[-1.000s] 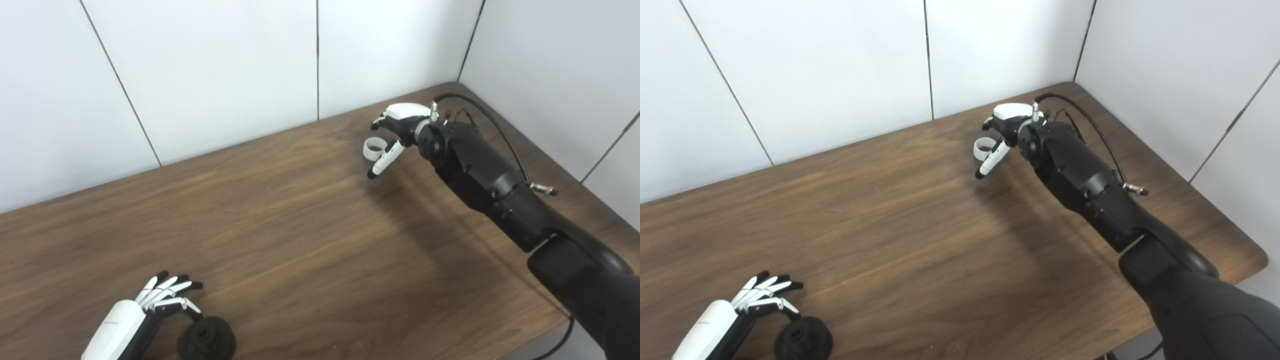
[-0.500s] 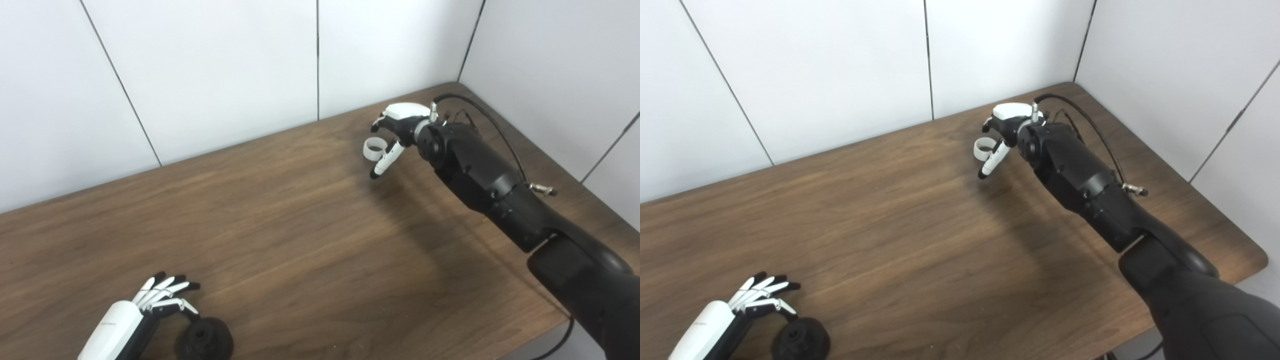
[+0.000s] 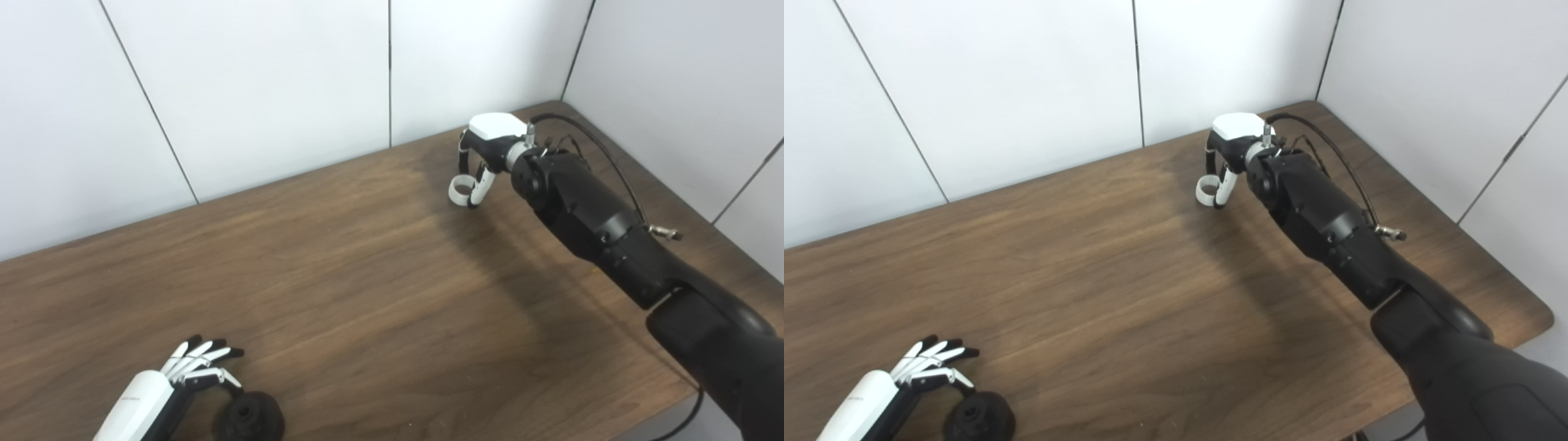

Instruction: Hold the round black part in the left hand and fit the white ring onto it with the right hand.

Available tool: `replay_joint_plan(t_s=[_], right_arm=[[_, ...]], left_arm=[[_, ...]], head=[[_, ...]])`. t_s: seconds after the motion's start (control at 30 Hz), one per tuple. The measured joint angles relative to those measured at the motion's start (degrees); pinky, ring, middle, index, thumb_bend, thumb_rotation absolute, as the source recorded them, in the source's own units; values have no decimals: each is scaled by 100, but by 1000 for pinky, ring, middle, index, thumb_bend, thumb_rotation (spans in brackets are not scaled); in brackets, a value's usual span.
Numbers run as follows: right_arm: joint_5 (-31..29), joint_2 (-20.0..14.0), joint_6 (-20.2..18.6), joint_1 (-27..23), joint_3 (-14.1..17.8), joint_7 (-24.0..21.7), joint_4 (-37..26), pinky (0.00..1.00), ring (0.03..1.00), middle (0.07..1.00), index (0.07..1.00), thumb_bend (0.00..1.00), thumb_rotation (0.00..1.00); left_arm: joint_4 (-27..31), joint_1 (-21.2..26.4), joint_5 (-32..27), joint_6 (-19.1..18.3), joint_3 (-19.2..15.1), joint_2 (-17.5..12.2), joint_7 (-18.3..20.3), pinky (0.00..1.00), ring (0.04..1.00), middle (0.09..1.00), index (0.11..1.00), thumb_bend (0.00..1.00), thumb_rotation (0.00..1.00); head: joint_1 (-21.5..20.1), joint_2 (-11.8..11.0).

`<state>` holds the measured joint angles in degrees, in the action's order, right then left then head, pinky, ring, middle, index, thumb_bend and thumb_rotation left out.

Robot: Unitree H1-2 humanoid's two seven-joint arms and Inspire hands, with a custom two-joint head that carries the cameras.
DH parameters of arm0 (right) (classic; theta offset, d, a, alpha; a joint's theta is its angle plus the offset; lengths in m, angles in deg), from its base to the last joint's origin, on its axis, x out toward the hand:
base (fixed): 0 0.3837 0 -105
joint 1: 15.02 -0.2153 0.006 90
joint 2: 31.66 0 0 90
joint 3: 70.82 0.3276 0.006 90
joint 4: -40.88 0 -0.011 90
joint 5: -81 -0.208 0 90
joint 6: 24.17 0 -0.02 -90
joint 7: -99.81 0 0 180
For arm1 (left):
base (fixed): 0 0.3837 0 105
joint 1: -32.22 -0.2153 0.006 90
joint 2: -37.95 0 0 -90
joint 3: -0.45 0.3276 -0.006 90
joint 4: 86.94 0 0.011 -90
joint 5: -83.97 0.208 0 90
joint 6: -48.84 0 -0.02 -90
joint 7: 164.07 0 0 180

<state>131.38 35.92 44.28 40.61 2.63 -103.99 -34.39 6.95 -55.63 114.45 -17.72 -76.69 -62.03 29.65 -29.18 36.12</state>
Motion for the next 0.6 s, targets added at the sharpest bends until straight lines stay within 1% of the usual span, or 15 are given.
replay_joint_plan(t_s=[0.6], right_arm=[[-23,-1,18,23,-2,19,-81,865,983,915,484,508,127]], left_arm=[[3,-5,-7,-13,-49,5,37,1000,913,844,476,517,49]], head=[[61,18]])
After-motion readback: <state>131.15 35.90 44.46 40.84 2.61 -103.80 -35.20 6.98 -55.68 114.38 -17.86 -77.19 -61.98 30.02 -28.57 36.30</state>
